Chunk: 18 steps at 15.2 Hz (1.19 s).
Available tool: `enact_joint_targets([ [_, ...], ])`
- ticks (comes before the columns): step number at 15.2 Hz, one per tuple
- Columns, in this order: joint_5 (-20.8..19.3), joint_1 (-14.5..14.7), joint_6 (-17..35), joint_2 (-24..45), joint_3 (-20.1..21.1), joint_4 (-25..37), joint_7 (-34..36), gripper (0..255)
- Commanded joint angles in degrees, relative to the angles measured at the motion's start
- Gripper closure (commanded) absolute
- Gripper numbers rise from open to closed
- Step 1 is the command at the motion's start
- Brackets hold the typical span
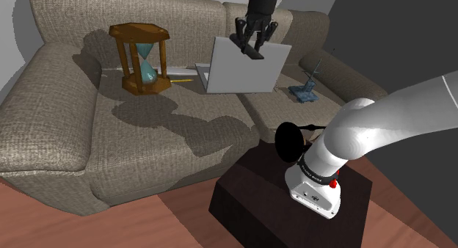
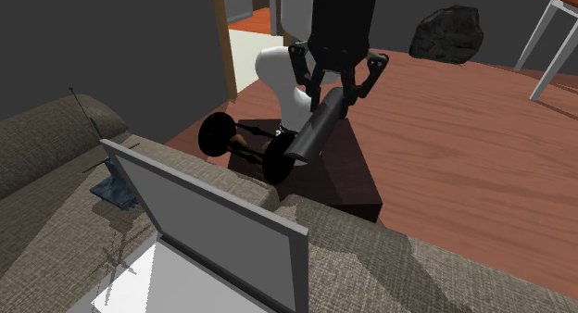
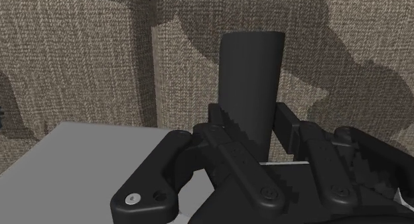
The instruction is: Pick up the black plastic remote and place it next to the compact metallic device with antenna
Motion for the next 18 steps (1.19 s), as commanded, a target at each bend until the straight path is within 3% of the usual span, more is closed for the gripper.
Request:
enact_joint_targets([
  [1, -0.08, -0.05, -1.61, 0.16, -0.09, 1.75, -0.06, 255],
  [8, -0.24, -0.16, -6.45, 1.05, -0.23, 7.49, -0.06, 255],
  [18, -6.27, -3.88, -9.96, -10.71, -10.5, -0.55, -12.19, 255],
])
